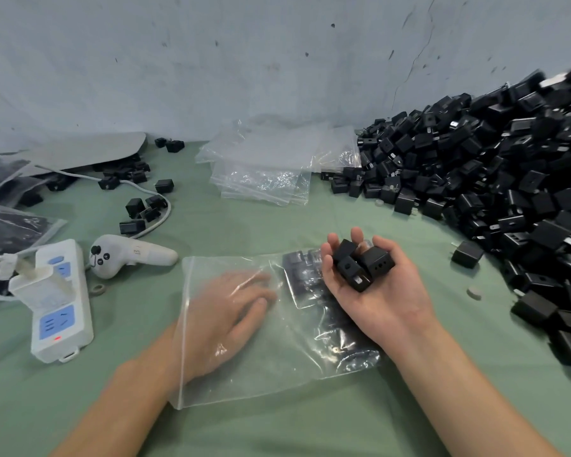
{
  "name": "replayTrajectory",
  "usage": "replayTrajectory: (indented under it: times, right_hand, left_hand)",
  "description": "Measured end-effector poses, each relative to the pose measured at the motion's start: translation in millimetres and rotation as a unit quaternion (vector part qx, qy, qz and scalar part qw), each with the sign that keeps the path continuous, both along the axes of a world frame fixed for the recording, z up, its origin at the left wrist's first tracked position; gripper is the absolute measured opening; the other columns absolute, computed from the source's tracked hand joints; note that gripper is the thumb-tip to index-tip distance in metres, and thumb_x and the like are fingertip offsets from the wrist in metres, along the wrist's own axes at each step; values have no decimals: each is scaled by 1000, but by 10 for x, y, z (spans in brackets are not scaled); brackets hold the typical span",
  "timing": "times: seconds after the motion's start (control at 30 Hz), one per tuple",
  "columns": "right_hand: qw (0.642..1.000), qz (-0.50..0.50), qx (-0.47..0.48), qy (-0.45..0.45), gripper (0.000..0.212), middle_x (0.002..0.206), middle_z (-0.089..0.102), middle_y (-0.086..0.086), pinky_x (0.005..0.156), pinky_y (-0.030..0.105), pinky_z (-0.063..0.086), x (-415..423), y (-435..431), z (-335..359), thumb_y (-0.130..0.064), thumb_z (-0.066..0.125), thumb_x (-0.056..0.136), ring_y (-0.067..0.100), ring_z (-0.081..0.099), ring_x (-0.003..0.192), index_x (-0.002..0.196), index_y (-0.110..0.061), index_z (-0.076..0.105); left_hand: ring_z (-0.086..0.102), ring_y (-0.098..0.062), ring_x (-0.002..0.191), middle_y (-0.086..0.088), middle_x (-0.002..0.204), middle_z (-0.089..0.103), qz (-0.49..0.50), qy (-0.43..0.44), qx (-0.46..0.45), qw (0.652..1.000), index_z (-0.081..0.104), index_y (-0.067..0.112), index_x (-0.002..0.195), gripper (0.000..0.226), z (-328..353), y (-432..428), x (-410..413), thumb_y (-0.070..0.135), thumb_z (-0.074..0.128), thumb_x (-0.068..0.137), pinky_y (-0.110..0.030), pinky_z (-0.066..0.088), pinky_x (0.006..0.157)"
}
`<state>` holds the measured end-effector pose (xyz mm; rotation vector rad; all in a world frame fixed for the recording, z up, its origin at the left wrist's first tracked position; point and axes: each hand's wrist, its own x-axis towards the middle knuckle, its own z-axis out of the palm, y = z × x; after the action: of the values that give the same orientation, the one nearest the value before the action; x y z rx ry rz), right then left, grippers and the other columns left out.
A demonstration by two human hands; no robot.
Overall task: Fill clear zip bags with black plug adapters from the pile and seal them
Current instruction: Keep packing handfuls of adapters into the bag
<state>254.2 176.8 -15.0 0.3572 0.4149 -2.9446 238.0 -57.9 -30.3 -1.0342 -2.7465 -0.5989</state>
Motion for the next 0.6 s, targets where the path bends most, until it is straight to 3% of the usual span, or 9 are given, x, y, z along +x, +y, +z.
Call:
replayTrajectory:
  times: [0.07,0.17,0.2,0.27,0.33,0.43,0.5,0.6]
  right_hand:
    - [1000,-2,7,-2,20,111,69,19,81,39,59,14,2,6,-25,56,91,37,70,94,102,-12,68]
    - [1000,-6,11,-5,20,114,70,19,81,41,59,43,-3,13,-25,55,93,37,69,103,103,-13,67]
    - [1000,-8,9,-6,20,115,69,19,81,42,60,58,-3,15,-25,55,93,36,68,106,103,-12,67]
    - [1000,-11,1,-6,19,115,69,20,82,43,59,93,-9,21,-24,56,93,36,67,108,101,-12,68]
    - [1000,-11,-5,-4,18,113,69,20,84,43,59,125,-24,29,-23,56,91,37,68,107,98,-11,68]
    - [1000,-5,5,1,18,112,70,18,87,46,58,145,-80,46,-25,55,93,38,69,101,95,-13,69]
    - [1000,3,16,-2,18,111,71,18,88,49,57,149,-150,58,-25,55,93,38,71,97,95,-14,69]
    - [999,18,32,1,17,110,71,18,87,46,58,154,-266,58,-26,56,93,38,72,93,96,-14,68]
  left_hand:
    - [62,-19,108,6,111,69,36,-11,27,999,73,20,99,35,34,-135,13,31,40,95,-40,46,99]
    - [58,-16,101,27,98,58,165,-36,81,982,68,37,92,17,50,-387,114,35,51,88,-36,46,89]
    - [58,-19,99,27,94,56,209,-29,108,972,69,35,89,15,39,-455,138,23,59,89,-38,46,86]
    - [57,-21,91,18,91,62,295,-9,171,940,66,35,83,32,60,-524,165,5,58,91,-38,43,79]
    - [57,-16,86,11,95,68,330,25,231,915,64,35,83,35,149,-510,173,4,52,92,-33,43,77]
    - [57,-9,87,18,96,64,265,81,265,924,66,32,93,29,294,-280,220,7,52,95,-33,47,76]
    - [54,-3,90,18,94,59,186,103,236,948,66,29,100,20,334,-24,291,14,53,98,-22,42,76]
    - [53,2,94,21,97,58,102,24,209,972,62,35,110,18,335,282,366,37,47,102,-7,36,79]
